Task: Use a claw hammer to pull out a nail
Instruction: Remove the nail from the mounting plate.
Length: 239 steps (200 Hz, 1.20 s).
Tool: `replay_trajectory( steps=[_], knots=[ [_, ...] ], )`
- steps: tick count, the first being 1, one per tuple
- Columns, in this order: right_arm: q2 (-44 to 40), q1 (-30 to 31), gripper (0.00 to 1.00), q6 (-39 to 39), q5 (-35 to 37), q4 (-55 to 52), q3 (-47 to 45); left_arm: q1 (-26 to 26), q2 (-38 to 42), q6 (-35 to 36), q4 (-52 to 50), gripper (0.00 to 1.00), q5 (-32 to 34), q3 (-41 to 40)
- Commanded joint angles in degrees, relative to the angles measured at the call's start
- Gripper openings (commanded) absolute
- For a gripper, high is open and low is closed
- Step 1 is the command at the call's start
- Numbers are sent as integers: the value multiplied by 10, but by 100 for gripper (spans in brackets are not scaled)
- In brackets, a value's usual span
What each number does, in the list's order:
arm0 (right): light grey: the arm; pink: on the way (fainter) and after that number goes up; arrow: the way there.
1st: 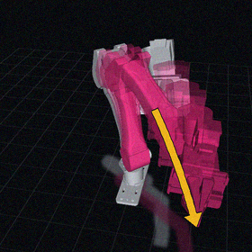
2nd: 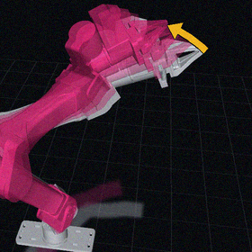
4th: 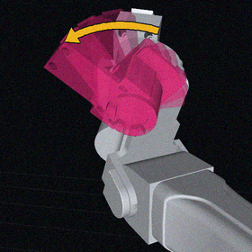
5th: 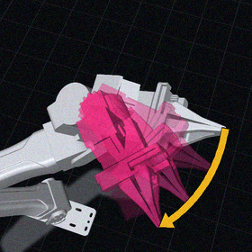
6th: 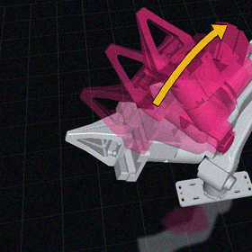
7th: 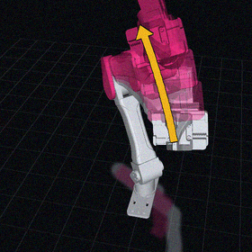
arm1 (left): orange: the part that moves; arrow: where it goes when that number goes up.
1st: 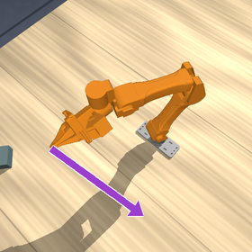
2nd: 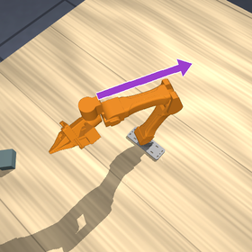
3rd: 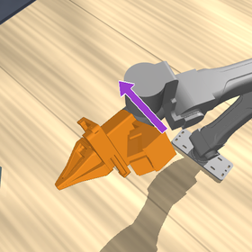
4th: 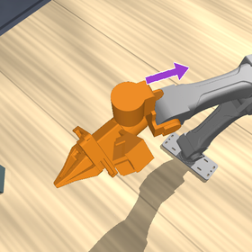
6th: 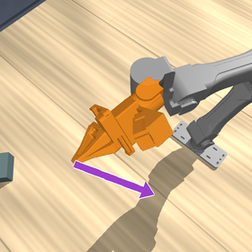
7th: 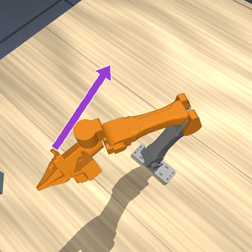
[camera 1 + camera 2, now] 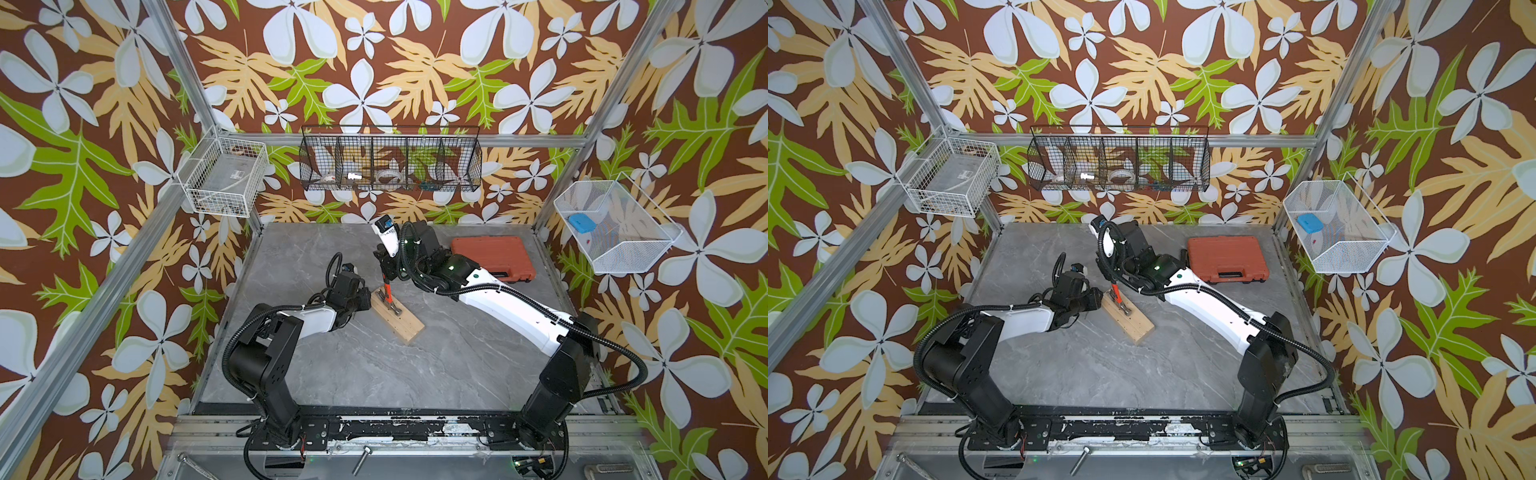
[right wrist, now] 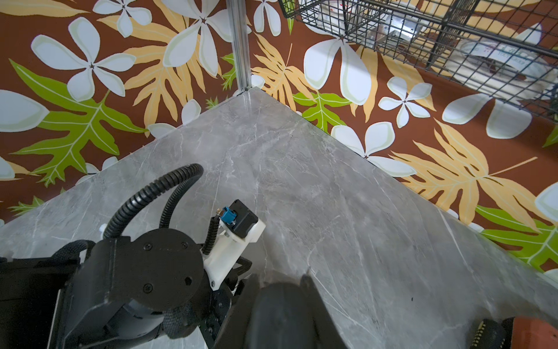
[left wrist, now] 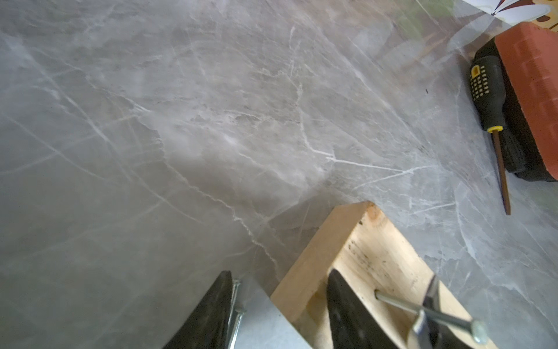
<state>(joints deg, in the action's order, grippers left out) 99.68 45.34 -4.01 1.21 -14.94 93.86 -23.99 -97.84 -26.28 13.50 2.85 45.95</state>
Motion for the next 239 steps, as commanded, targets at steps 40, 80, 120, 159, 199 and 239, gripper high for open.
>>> replay_trajectory(
  steps=[40, 80, 120, 159, 199, 239],
  knots=[
    [-17, -1, 0, -16, 16, 107, -20, 2, -3, 4, -48, 52, 15, -6],
    [-45, 0, 0, -15, -12, 147, -68, 3, -6, 4, -45, 52, 14, -6],
    [-80, 0, 0, -12, -18, 196, -124, 3, -10, 4, -44, 52, 13, -6],
    [-103, 5, 0, -2, -29, 233, -166, 3, -12, 2, -44, 52, 13, -6],
    [-120, 10, 0, 0, -25, 264, -198, 2, -11, 2, -45, 52, 13, -6],
    [-139, 15, 0, 11, -24, 302, -234, 2, -15, 1, -45, 52, 13, -7]
  ],
)
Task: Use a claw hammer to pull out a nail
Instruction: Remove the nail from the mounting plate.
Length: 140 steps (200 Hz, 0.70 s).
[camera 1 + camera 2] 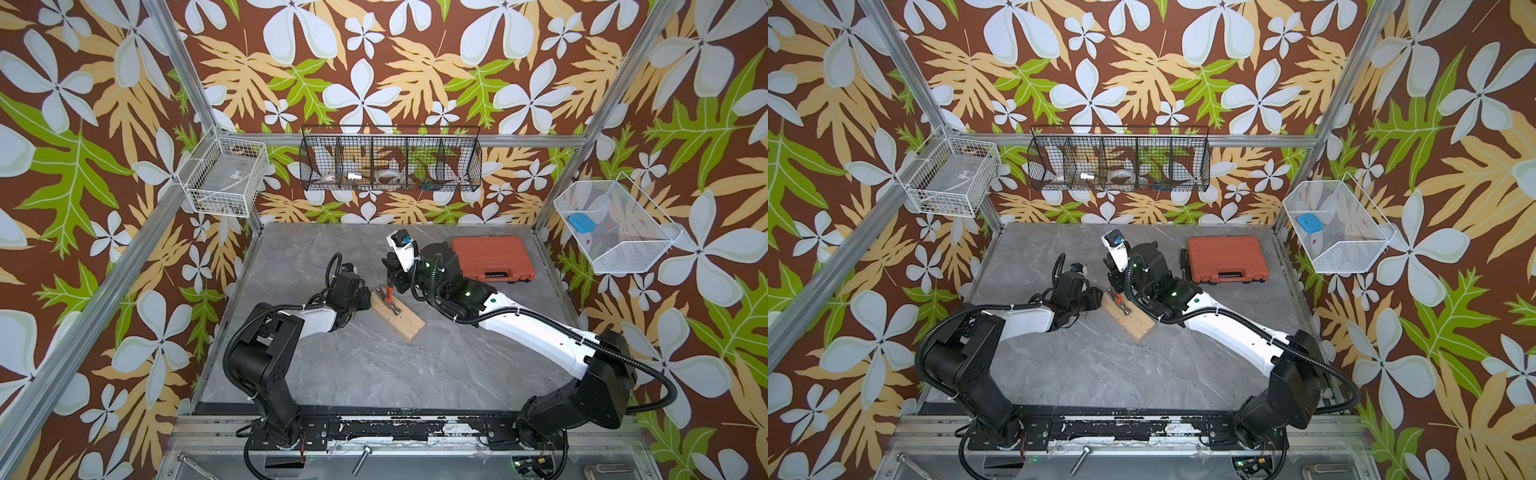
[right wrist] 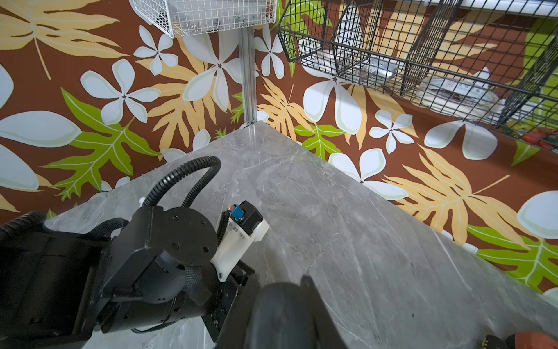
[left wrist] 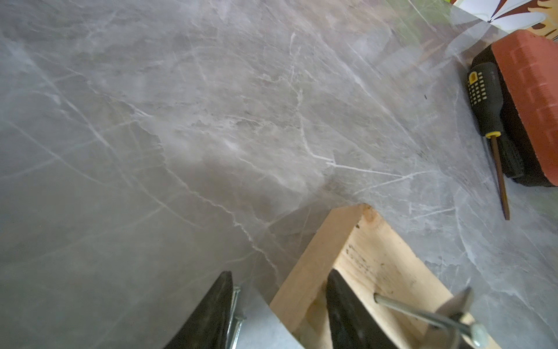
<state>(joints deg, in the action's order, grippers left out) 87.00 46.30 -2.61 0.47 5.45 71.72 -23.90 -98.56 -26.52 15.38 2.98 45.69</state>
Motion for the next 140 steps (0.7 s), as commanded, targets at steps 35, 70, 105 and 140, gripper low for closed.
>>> replay_trajectory(
  steps=[35, 70, 105, 140],
  knots=[
    [-24, 9, 0, -1, -18, 135, -42, 2, -9, 3, -62, 52, 11, -6],
    [-28, 12, 0, 1, -18, 149, -54, 2, -9, 4, -63, 51, 12, -6],
    [-35, 14, 0, 2, -17, 165, -69, 2, -9, 4, -63, 51, 12, -6],
    [-43, 15, 0, 1, -19, 186, -87, 2, -9, 4, -63, 51, 12, -8]
  ],
)
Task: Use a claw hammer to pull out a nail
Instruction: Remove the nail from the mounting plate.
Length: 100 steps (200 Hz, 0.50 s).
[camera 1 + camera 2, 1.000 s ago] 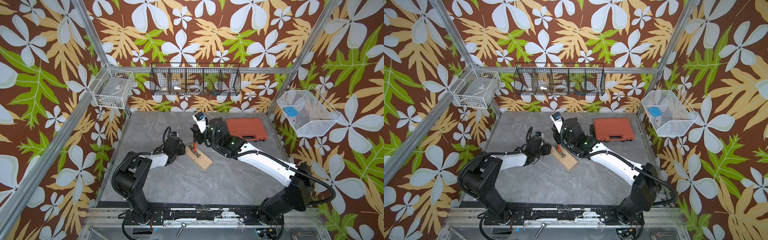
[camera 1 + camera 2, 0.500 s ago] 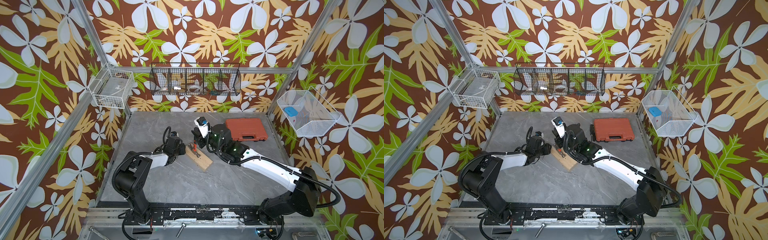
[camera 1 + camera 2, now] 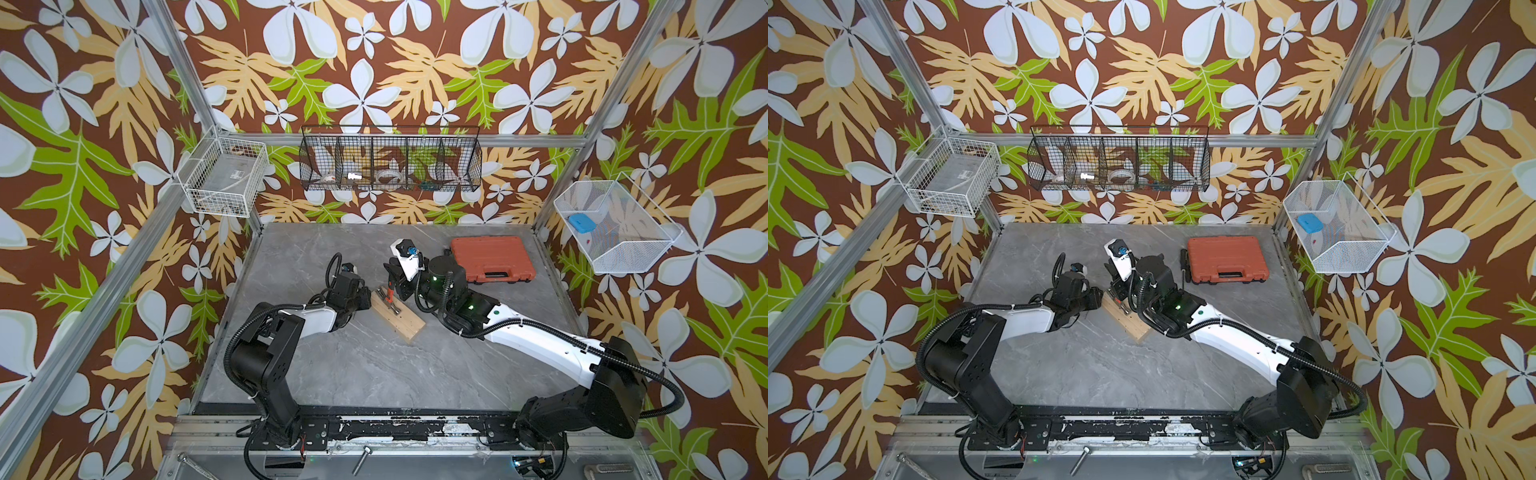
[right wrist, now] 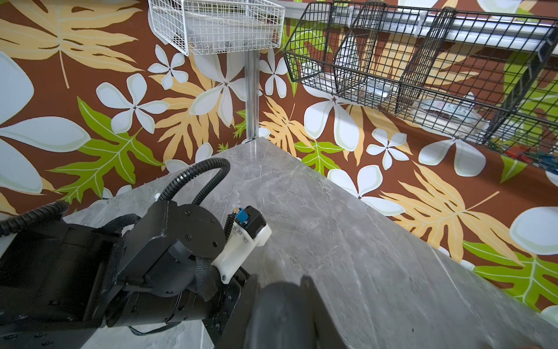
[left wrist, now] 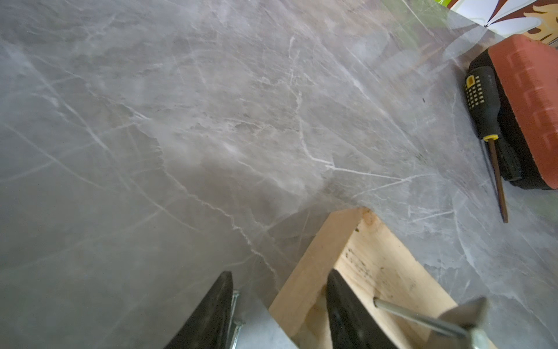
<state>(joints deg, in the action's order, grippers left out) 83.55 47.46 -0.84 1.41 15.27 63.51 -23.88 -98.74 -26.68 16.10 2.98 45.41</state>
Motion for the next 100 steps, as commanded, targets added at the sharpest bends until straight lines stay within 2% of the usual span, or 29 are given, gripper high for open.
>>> replay_trajectory(
  steps=[1, 100],
  knots=[
    [-9, 4, 0, -16, -28, 88, -5, 1, -7, 6, -70, 51, 12, -5],
    [-23, 6, 0, -20, -29, 121, -36, 1, -7, 7, -72, 51, 14, -6]
  ],
)
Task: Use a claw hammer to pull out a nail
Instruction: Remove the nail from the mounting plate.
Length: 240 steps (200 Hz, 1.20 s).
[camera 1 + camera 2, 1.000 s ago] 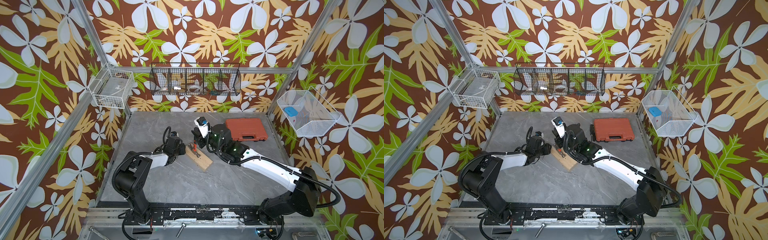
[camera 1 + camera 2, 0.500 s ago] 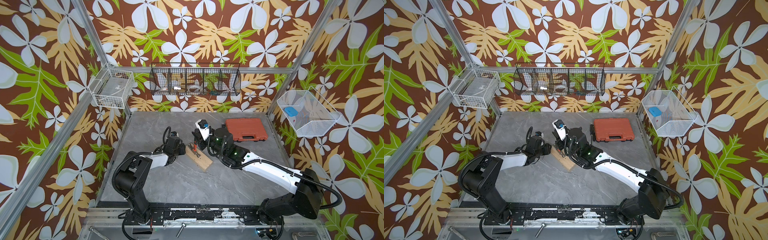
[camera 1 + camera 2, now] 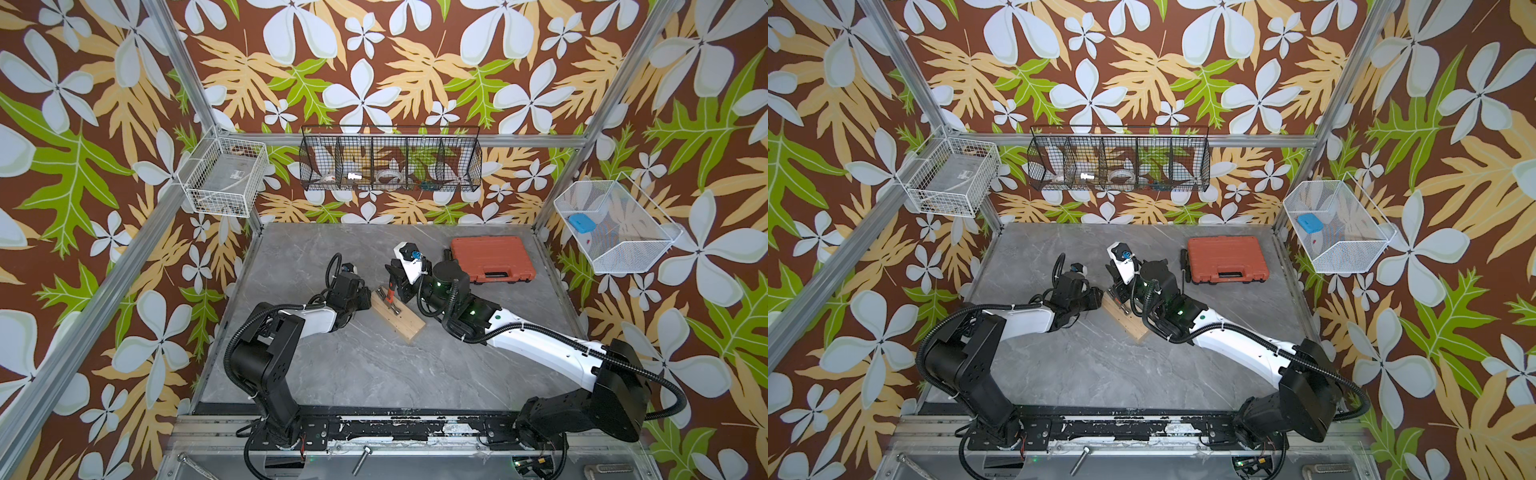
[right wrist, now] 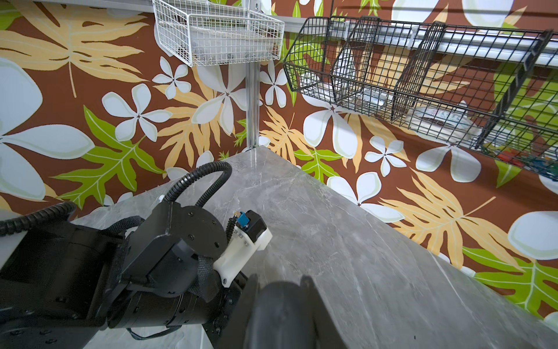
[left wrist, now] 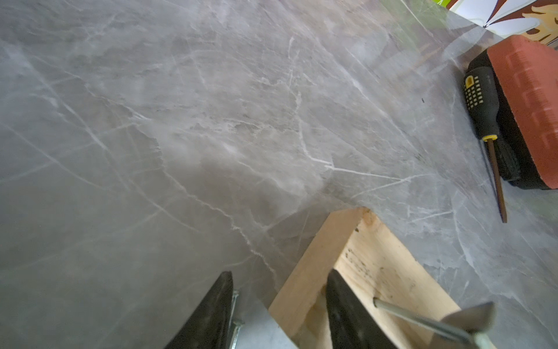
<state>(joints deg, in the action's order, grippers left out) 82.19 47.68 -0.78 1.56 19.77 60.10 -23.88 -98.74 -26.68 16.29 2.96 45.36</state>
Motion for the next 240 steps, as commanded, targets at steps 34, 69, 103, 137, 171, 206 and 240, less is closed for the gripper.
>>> replay_trajectory(
  steps=[34, 69, 103, 137, 171, 206, 240],
  knots=[
    [-12, 4, 0, -21, -31, 82, -7, 1, -13, 6, -74, 51, 12, -5],
    [-13, 4, 0, -21, -32, 86, -10, 1, -16, 7, -74, 51, 12, -4],
    [-14, 5, 0, -22, -31, 90, -12, 1, -20, 7, -75, 51, 12, -5],
    [-15, 5, 0, -22, -31, 90, -14, 1, -21, 7, -75, 51, 13, -6],
    [-18, 5, 0, -23, -27, 93, -18, 1, -21, 7, -75, 51, 15, -8],
    [-21, 6, 0, -23, -23, 96, -21, 1, -19, 7, -76, 51, 12, -11],
    [-19, 7, 0, -21, -22, 93, -22, 1, -8, 10, -74, 51, -8, -17]
  ],
)
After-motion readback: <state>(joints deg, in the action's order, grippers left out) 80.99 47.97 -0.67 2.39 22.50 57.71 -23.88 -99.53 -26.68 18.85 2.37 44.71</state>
